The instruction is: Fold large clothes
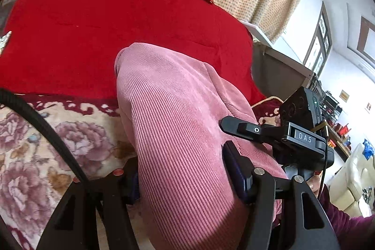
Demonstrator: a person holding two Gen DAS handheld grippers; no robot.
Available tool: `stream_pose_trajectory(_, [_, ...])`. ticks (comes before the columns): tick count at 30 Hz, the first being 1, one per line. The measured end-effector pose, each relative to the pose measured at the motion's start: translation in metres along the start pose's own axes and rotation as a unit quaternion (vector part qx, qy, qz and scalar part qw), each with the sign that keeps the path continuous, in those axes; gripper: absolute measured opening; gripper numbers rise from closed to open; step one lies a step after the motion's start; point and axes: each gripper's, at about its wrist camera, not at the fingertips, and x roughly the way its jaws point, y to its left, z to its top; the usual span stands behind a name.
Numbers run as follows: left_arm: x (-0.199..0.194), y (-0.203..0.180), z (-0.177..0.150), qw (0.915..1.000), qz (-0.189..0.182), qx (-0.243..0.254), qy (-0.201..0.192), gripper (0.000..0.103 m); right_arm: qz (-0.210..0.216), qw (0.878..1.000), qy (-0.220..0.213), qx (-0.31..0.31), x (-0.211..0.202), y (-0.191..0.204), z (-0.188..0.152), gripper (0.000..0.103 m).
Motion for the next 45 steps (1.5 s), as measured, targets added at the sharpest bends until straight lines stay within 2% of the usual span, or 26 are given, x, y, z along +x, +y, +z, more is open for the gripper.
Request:
stream_pose_trajectory(12, [-0.008, 0.010, -0.003, 0.9994, 0.026, -0.020, 0.008, 0.063, 0.001, 1.000, 0.022, -0.014, 0.027, 0.014, -0.009, 0.064])
stream_pose_trajectory(21, [0.009, 0.030, -0.016, 0.9968, 0.046, -0.048, 0.044, 0.063, -0.023, 0.998, 0.054, -0.002, 0.056, 0.003, -0.016, 0.063])
stream_pose_trajectory(25, [0.033, 0.039, -0.023, 0.9937, 0.060, -0.055, 0.077, 0.064, -0.043, 0.997, 0.066, 0.020, 0.067, -0.017, -0.017, 0.060])
stream_pose_trajectory(27, [0.048, 0.042, -0.027, 0.9902, 0.073, -0.064, 0.100, 0.065, -0.060, 0.995, 0.076, 0.032, 0.073, -0.031, -0.019, 0.059])
stream_pose_trajectory(30, [0.055, 0.044, -0.030, 0.9880, 0.081, -0.071, 0.111, 0.068, -0.066, 0.991, 0.096, 0.061, 0.082, -0.050, -0.024, 0.058])
stream_pose_trajectory(33, [0.059, 0.040, -0.033, 0.9865, 0.099, -0.055, 0.119, 0.071, -0.078, 0.992, 0.091, 0.036, 0.083, -0.044, -0.026, 0.058])
stream_pose_trajectory(40, [0.065, 0.041, -0.041, 0.9833, 0.116, -0.049, 0.131, 0.078, -0.090, 0.991, 0.094, 0.021, 0.083, -0.043, -0.030, 0.058])
stream_pose_trajectory(45, [0.063, 0.046, -0.043, 0.9830, 0.115, -0.055, 0.132, 0.079, -0.094, 0.991, 0.096, 0.019, 0.088, -0.036, -0.030, 0.060])
